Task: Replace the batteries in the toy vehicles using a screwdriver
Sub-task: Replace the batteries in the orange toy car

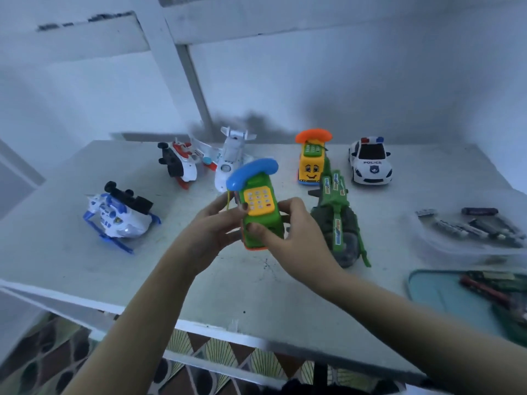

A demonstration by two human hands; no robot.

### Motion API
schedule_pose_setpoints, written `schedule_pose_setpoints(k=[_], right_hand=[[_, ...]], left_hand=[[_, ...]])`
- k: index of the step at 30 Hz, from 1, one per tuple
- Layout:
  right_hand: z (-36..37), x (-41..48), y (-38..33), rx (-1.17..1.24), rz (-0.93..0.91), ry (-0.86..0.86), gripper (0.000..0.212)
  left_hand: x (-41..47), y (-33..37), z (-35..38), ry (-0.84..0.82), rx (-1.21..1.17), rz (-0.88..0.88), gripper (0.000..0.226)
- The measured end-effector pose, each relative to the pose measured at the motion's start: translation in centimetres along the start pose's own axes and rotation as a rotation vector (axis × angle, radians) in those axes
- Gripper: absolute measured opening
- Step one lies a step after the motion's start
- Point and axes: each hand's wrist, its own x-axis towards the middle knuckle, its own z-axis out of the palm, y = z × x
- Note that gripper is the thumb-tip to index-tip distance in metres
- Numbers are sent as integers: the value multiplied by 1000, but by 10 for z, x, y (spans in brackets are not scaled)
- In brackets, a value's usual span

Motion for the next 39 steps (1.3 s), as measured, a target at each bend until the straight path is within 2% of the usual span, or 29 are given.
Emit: schedule_pose_setpoints(k=[3, 5, 13, 18, 25, 28, 32, 34, 37, 39], right_hand=[[13, 8, 12, -30, 49, 21, 37], [22, 13, 19, -56, 79, 59, 35], [49, 20, 27, -163, 168, 181, 37], [54, 20, 28, -234, 198, 219, 39], [51, 7, 25, -297, 140, 153, 39], [51, 5, 25, -338, 119, 125, 36], [44, -4, 12, -404, 98, 108, 44], [37, -12, 5, -444, 113, 113, 44], [20, -25, -4, -530, 151, 90, 34], [5, -38, -9, -701, 207, 1, 25]], left_hand=[[12, -4, -8, 3, 41, -49, 22], [22, -6, -16, 21, 84, -87, 16], [47, -9, -40, -108, 261, -134, 15], [56, -16, -46, -118, 312, -163, 14], [63, -17, -46, -121, 342, -176, 19], [63, -17, -45, -132, 339, -189, 16], [58, -18, -43, -110, 308, -200, 9], [55, -19, -43, -73, 311, -200, 18], [54, -23, -43, 25, 318, -212, 56], [54, -26, -42, 76, 312, -197, 62]])
